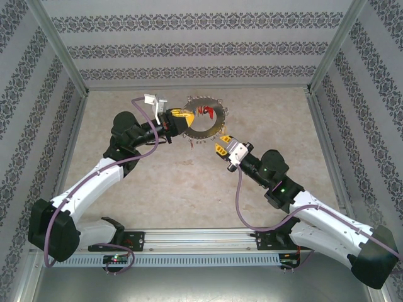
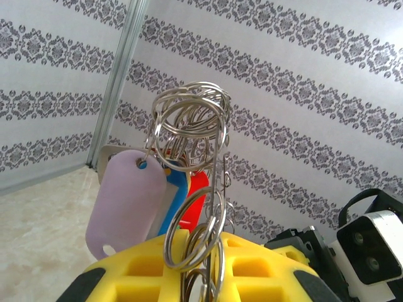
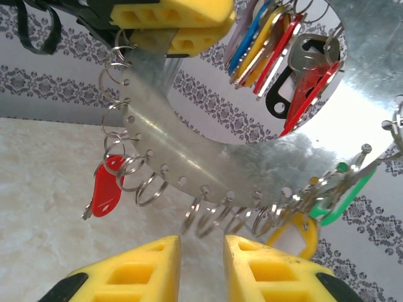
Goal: Put the keys on the keyring
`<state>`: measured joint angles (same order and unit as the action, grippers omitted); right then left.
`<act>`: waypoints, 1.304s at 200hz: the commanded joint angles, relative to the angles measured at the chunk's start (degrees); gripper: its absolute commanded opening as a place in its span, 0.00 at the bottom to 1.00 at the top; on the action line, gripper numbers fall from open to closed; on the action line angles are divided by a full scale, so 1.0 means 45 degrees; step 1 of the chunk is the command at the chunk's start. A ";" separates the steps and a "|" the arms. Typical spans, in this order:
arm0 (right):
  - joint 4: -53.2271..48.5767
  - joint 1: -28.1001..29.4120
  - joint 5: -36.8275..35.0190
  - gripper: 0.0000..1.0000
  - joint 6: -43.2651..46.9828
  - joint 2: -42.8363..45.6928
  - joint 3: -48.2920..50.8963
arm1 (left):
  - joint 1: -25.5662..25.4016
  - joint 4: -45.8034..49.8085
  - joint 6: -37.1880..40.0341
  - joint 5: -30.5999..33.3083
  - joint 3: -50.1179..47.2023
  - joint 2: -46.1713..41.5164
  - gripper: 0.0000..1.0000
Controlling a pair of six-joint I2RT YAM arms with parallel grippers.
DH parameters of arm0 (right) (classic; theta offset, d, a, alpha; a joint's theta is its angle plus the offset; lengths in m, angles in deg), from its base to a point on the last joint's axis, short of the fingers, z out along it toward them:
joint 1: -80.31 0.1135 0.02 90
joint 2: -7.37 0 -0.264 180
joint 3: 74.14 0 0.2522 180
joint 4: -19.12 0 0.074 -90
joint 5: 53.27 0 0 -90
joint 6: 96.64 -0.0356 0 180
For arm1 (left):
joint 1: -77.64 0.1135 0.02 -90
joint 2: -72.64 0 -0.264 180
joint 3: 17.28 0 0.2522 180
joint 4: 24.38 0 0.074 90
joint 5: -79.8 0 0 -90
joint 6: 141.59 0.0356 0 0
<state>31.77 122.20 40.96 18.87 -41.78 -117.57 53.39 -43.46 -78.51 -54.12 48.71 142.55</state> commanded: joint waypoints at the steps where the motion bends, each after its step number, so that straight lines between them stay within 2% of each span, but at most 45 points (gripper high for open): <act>1: 0.0186 0.0069 -0.0597 0.26 0.0114 0.0156 0.0219 | 0.0151 0.0483 0.0920 -0.0161 0.0549 -0.0553 0.00; 38: 0.0337 0.0012 -0.0347 0.23 -0.0027 0.0340 0.0428 | 0.0154 0.1250 0.1401 -0.0554 0.0854 -0.0682 0.00; 54: 0.0708 -0.0102 -0.0084 0.19 -0.0294 0.0447 0.0572 | 0.0153 0.1495 0.1591 -0.0622 0.0876 -0.0805 0.00; 78: 0.0882 -0.0335 0.0780 0.17 -0.0906 0.0452 0.0722 | 0.0152 0.1653 0.1669 -0.0600 0.0783 -0.0953 0.00; 104: 0.1742 -0.0433 0.0642 0.16 -0.1340 0.0413 0.1164 | 0.0150 0.1789 0.1704 -0.0606 0.0738 -0.1025 0.00; 123: 0.1802 -0.0660 0.1114 0.12 -0.1460 0.0376 0.1203 | 0.0154 0.1809 0.1696 -0.0527 0.0660 -0.1129 0.00; 261: 0.2521 -0.0883 0.2083 0.11 -0.1708 -0.0747 0.0461 | 0.0142 0.2424 0.1897 -0.0513 0.0699 -0.1319 0.00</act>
<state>40.36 118.66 48.48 12.29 -44.77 -113.42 53.39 -30.50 -71.28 -55.65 49.63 138.75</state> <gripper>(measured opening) 0.116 0.128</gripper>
